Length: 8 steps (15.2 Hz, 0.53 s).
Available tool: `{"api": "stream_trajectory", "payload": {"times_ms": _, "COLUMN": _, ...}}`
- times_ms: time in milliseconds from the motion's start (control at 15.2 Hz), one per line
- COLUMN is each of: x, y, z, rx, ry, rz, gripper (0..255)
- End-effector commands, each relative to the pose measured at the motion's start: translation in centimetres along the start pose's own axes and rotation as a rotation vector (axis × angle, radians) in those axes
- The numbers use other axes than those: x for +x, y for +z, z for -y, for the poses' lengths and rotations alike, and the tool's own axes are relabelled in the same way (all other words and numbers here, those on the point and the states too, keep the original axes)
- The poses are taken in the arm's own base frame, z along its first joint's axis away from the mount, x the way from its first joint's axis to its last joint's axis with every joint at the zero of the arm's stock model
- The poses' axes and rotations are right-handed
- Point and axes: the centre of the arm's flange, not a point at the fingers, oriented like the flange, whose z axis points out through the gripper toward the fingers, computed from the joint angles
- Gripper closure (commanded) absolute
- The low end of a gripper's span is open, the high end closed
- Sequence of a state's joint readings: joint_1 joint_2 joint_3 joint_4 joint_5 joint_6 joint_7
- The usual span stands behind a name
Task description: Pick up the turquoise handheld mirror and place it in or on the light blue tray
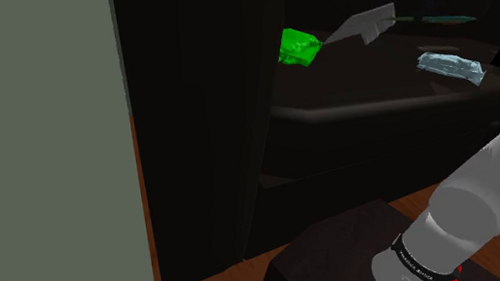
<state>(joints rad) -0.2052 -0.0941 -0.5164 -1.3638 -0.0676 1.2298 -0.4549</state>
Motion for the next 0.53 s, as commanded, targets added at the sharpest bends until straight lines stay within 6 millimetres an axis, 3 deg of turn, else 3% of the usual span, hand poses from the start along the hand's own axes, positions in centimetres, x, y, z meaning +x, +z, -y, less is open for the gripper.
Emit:
{"api": "stream_trajectory", "payload": {"times_ms": 0, "x": -0.8, "y": -0.1, "z": -2.5, "rx": 0.0, "ry": -0.001, "rz": 0.0, "gripper": 255}}
{"api": "stream_trajectory", "payload": {"times_ms": 462, "x": -3.7, "y": -0.3, "z": -11.3, "rx": 0.0, "ry": -0.001, "rz": 0.0, "gripper": 255}}
